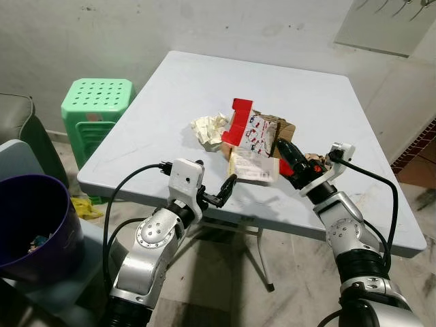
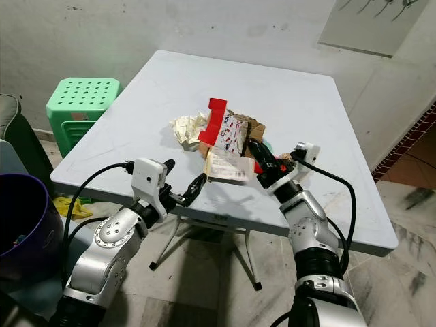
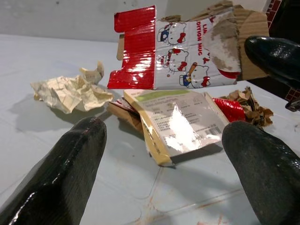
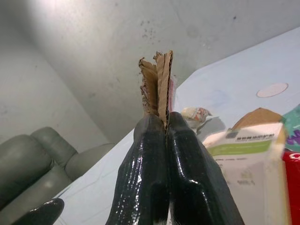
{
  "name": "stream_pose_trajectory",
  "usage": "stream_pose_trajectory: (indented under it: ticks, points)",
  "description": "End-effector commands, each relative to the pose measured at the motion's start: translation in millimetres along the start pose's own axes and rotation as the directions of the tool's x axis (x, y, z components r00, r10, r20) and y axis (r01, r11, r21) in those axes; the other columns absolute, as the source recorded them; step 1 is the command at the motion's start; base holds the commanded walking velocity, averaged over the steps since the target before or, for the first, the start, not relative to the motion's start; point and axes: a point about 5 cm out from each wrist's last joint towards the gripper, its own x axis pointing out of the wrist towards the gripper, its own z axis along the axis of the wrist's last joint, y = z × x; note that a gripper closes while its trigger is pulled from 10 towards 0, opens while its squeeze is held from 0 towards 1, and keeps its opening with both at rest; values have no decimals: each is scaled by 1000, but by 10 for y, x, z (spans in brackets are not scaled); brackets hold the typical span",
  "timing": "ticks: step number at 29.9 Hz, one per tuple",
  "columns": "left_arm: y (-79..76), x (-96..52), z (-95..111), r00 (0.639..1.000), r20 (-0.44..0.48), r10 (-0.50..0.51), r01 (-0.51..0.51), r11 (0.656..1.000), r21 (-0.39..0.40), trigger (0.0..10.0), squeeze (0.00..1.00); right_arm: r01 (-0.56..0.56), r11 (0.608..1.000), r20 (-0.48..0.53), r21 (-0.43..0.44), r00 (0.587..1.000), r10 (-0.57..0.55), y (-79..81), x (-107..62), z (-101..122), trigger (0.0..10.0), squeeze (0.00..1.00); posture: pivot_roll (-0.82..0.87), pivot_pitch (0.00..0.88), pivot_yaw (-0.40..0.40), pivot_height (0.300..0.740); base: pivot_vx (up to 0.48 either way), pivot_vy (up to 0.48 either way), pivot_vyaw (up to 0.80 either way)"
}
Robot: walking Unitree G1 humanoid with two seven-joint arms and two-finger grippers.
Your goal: Picking trash to rubbish bin
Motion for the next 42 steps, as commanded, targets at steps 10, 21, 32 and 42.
stream_pose_trajectory:
  ticks: [10, 21, 32, 42]
  points:
    - [180, 52, 94, 992, 64, 107, -110, 993, 36, 10000, 0, 115, 966, 166, -231, 983, -78, 73, -16, 382, 10000, 0, 23, 6, -108, 740, 0, 0, 0]
    - [468, -68, 194, 953, 158, 260, -264, 964, 8, 10000, 0, 268, 774, 232, -574, 959, -160, 287, -239, 319, 10000, 0, 26, 0, -94, 740, 0, 0, 0]
    - [604, -117, 219, 939, 194, 286, -281, 958, -53, 10000, 0, 354, 684, 279, -638, 934, -223, 444, -399, 191, 10000, 0, -8, 0, -62, 740, 0, 0, 0]
    - [625, -119, 252, 939, 227, 260, -261, 965, -25, 10000, 0, 407, 639, 292, -653, 913, -284, 450, -524, 91, 10000, 0, -23, 0, -28, 740, 0, 0, 0]
